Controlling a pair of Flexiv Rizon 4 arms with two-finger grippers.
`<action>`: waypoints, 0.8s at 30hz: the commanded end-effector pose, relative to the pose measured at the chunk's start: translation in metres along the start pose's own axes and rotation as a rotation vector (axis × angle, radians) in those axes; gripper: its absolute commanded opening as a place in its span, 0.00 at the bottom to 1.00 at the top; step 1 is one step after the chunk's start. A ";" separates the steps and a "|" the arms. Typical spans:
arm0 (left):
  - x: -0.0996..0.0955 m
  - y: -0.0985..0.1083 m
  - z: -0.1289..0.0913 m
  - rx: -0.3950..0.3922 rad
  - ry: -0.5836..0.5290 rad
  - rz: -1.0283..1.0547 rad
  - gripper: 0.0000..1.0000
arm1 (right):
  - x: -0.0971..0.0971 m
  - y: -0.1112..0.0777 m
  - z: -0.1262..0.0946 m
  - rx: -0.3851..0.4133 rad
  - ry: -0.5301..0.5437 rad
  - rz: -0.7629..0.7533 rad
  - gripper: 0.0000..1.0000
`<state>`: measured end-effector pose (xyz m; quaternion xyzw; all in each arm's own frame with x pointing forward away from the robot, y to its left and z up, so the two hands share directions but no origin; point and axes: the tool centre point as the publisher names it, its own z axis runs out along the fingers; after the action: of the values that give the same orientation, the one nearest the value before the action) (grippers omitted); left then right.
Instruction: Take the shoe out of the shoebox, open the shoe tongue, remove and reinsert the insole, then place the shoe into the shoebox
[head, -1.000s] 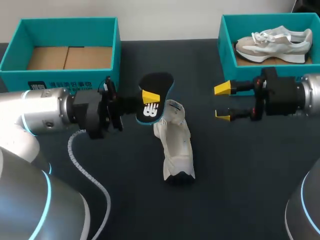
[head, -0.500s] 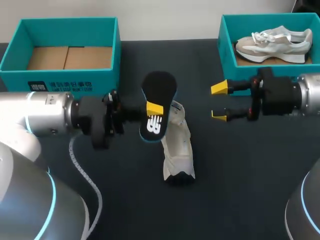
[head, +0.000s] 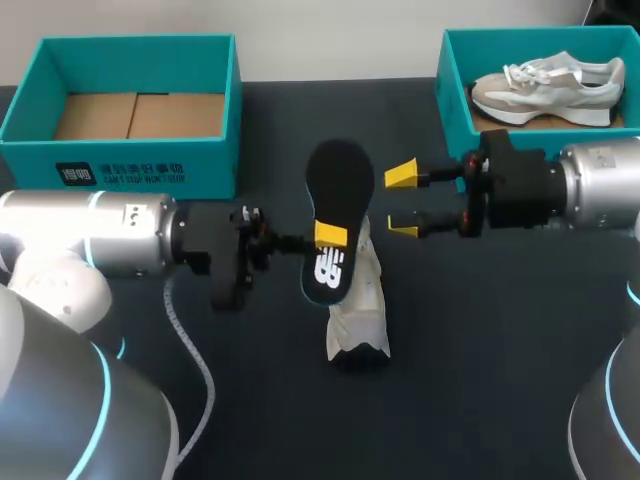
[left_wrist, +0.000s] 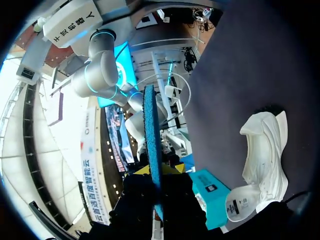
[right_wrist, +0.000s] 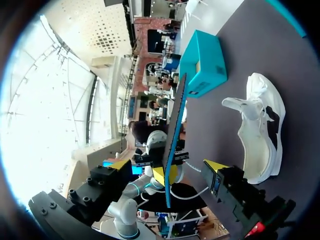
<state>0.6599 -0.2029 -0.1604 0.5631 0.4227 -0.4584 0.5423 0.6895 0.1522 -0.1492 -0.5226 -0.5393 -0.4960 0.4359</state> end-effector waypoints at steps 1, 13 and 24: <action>0.006 -0.002 0.019 -0.014 -0.003 0.023 0.00 | -0.004 0.007 0.012 0.007 0.005 0.002 0.66; 0.007 -0.009 0.039 -0.006 -0.012 0.032 0.00 | -0.011 0.014 0.019 0.031 0.030 0.013 0.40; 0.007 -0.004 0.043 -0.029 -0.028 0.032 0.00 | -0.015 0.014 0.022 0.045 0.048 0.036 0.24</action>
<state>0.6548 -0.2410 -0.1660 0.5586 0.4119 -0.4525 0.5599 0.7044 0.1679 -0.1634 -0.5118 -0.5296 -0.4885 0.4679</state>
